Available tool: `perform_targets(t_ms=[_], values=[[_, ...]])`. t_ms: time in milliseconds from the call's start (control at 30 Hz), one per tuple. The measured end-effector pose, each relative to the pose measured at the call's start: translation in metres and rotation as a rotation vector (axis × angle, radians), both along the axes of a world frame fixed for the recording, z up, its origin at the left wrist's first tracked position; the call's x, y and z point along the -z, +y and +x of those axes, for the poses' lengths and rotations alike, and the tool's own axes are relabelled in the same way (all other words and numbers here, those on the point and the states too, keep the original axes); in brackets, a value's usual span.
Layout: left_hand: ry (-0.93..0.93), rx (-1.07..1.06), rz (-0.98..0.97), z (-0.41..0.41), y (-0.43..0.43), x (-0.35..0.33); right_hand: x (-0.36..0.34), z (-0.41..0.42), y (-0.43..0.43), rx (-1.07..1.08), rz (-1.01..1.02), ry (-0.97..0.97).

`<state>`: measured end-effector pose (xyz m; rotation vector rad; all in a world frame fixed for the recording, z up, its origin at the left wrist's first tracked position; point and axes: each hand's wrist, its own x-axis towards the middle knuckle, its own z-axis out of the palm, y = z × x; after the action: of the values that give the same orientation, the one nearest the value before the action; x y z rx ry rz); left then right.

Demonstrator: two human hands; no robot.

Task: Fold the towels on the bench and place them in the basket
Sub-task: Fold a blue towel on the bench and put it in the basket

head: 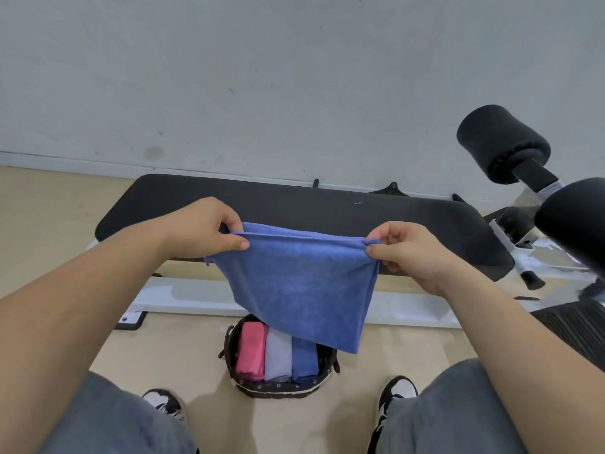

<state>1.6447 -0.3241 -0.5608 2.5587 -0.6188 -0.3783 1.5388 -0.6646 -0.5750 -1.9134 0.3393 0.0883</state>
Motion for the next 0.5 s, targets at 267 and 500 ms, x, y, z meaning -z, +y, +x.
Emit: perform_targets(t_ms=[267, 500], values=[[-0.115, 0.006, 0.051, 0.006, 0.006, 0.009, 0.004, 0.009, 0.005, 0.069, -0.133, -0.094], [-0.159, -0.034, 0.057, 0.011, 0.012, 0.020, 0.000, 0.004, 0.004, 0.181, 0.002, -0.079]])
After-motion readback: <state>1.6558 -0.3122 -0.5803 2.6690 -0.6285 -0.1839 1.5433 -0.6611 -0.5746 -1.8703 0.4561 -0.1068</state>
